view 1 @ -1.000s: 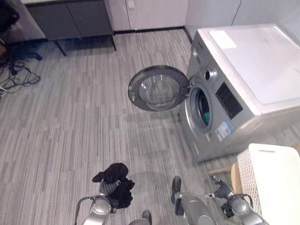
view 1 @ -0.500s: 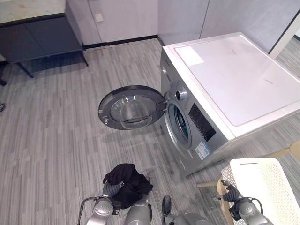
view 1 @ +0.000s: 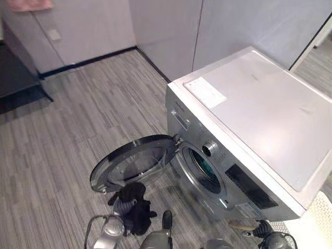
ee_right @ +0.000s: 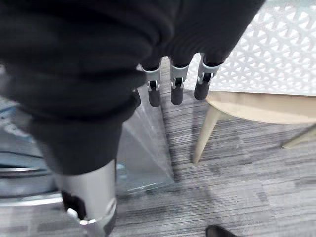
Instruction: Grab the laundry basket,head to the washer,open it,put in the laundry and shut it.
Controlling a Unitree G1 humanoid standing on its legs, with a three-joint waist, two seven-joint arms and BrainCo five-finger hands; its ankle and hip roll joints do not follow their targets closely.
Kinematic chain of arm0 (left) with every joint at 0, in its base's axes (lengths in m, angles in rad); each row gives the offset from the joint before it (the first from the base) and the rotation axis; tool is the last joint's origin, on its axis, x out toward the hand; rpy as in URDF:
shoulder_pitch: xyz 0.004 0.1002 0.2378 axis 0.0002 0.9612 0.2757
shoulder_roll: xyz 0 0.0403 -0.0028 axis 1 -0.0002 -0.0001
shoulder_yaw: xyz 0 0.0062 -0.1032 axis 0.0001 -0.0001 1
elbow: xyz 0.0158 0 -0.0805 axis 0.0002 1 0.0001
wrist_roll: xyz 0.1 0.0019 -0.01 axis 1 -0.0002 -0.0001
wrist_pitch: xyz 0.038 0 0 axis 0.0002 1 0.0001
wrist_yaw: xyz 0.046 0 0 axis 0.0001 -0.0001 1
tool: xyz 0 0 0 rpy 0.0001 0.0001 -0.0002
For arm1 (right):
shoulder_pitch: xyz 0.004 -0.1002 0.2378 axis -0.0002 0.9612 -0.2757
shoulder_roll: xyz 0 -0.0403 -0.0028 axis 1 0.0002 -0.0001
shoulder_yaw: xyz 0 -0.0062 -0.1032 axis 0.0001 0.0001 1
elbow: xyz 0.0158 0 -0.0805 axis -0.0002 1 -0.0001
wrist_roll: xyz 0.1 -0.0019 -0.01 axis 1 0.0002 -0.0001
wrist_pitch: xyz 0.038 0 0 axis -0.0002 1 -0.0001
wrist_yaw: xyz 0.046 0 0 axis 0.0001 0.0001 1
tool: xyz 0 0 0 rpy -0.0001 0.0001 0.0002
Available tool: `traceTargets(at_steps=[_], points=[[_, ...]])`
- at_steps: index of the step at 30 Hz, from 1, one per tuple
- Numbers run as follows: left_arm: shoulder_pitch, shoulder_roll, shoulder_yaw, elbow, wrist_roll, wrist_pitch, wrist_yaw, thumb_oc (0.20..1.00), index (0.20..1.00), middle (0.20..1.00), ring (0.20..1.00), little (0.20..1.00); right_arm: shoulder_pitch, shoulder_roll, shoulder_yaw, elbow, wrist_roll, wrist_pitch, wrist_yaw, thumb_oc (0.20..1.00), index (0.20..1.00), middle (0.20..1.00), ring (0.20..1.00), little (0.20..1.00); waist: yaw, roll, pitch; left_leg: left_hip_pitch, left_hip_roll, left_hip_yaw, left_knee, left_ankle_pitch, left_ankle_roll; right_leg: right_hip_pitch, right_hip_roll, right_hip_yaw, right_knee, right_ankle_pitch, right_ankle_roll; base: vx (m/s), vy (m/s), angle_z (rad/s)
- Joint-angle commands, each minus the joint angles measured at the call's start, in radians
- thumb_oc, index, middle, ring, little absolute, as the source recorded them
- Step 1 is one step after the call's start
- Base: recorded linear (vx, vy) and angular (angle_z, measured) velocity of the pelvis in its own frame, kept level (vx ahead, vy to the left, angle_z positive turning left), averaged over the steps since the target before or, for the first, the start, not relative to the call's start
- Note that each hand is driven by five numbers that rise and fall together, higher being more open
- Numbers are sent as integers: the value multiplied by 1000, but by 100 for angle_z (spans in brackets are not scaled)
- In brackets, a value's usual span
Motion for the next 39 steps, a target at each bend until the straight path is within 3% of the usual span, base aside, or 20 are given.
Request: traceTargets(at_steps=[1,3,4,6,7,8,11,12,13,15,16,17,19,24,28,32,34,37,38,39], points=[[-31,20,-13,-89,-35,-57,12,200,200,200,200,200,-138,44,51,-44,-9,-90,-2,1000,1000,1000,1000,1000,9,-8,-20,-31,85,27,57,-114,-60,-12,-3,-147,-192,206,46,254,154,-170],[-50,18,-26,-73,-38,-63,15,200,200,200,200,200,-149,57,69,-25,-15,-92,2,1000,1000,1000,1000,1000,5,-9,-16,27,107,124,48,-139,-66,-23,-20,-335,-235,170,43,97,118,-128],[-51,18,-26,-73,-38,-63,15,200,200,200,200,200,-149,57,69,-25,-15,-92,2,1000,1000,1000,1000,1000,6,-9,-16,28,107,125,48,-139,-65,-24,-20,-333,-234,169,43,135,105,-131],[-49,12,-32,-68,-31,-65,11,200,200,200,200,200,-151,63,81,-13,-19,-92,3,1000,1000,1000,1000,1000,16,-7,-21,75,114,170,30,-169,-72,-19,-46,-415,-207,153,53,126,14,-103],[-53,7,-45,-57,-24,-64,6,200,200,200,200,200,-145,65,80,-11,-18,-93,3,1000,1000,1000,1000,1000,4,-9,-22,81,114,183,42,-178,-75,-20,-32,-409,-223,147,49,131,-106,-81],[-49,0,-57,-58,-5,-67,-4,200,200,200,200,200,-128,62,69,-12,-8,-93,2,1000,1000,1000,1000,1000,-17,-25,-26,70,110,190,103,-196,-83,15,11,-346,-313,136,37,104,-111,-57],[-45,-8,-63,-62,3,-67,-14,200,200,200,200,200,-115,58,65,13,-1,-91,-2,1000,1000,1000,1000,1000,-22,-35,-20,49,129,205,202,-213,-101,55,37,-316,-389,149,17,65,-109,-7],[-49,-10,-69,-66,-1,-68,-16,200,200,200,200,200,-112,56,63,19,7,-91,-5,1000,1000,1000,1000,1000,-21,-36,-13,24,141,189,262,-193,-112,65,46,-299,-407,154,7,-62,-27,-10],[-63,-20,-77,-58,-13,-71,-13,200,200,200,200,200,-116,51,56,36,17,-90,-13,1000,1000,1000,1000,1000,-14,-39,-3,-24,121,120,270,-146,-123,66,53,-281,-445,177,-6,-69,8,-36],[-61,-25,-79,-59,-19,-69,-13,200,200,200,200,200,-115,49,53,35,17,-90,-16,1000,1000,1000,1000,1000,-11,-40,-3,-28,108,78,243,-165,-122,71,55,-268,-458,179,-1,12,82,-70],[-59,-35,-80,-59,-30,-71,-6,200,200,200,200,200,-116,48,51,55,19,-93,-22,1000,1000,1000,1000,1000,-1,-38,-5,-29,91,-19,182,-165,-132,78,64,-223,-478,189,14,76,108,-69],[-59,-35,-80,-59,-30,-72,-6,200,200,200,200,200,-117,48,51,55,19,-93,-22,1000,1000,1000,1000,1000,-2,-39,-7,-31,90,-19,178,-161,-132,75,63,-223,-479,191,14,94,148,-86],[-50,-47,-74,-32,-38,-75,5,200,200,200,200,200,-113,44,39,95,19,-92,-21,1000,1000,1000,1000,1000,9,-25,-13,-23,85,-165,109,-147,-137,80,72,-131,-491,199,34,135,242,-91],[-47,-39,-82,-36,-32,-77,2,200,200,200,200,200,-113,58,26,142,22,-88,-25,1000,1000,1000,1000,1000,-5,-10,-11,11,82,-113,62,-152,-113,43,50,-76,-470,214,57,18,279,-86],[-98,-7,-96,-71,-52,-92,23,200,200,200,200,200,-153,79,51,135,22,-86,-35,1000,1000,1000,1000,1000,-8,-17,42,-24,87,-34,68,-141,-85,-106,65,-36,-323,232,87,-199,139,-97],[-139,-3,-124,-105,-40,-99,31,200,200,200,200,200,-145,87,47,118,47,-103,-49,1000,1000,1000,1000,1000,-7,-26,48,-67,73,-19,120,-163,-80,-72,72,-66,-301,169,48,-136,23,-23],[-171,-2,-135,-139,-67,-99,45,200,200,200,200,200,-150,84,52,108,67,-105,-57,1000,1000,1000,1000,1000,-2,-32,92,-190,81,-26,263,-184,-81,-174,85,-56,-195,145,17,-266,-86,-4],[-171,-2,-135,-139,-67,-99,45,200,200,200,200,200,-150,84,52,108,67,-105,-57,1000,1000,1000,1000,1000,-2,-32,91,-190,81,-26,263,-184,-81,-175,85,-56,-195,145,17,-121,-39,18],[-255,-20,-146,-178,-111,-107,97,200,200,200,200,200,-168,80,44,117,104,-106,-90,1000,1000,1000,1000,1000,-9,-17,121,-419,102,-61,591,-295,-54,-404,72,-98,102,26,-25,-232,-104,9],[-286,-29,-152,-178,-120,-116,111,200,200,200,200,200,-176,82,38,123,120,-115,-104,1000,1000,1000,1000,1000,-17,-14,107,-484,107,-71,658,-316,-51,-466,64,-112,162,-11,-35,-243,-127,7]])
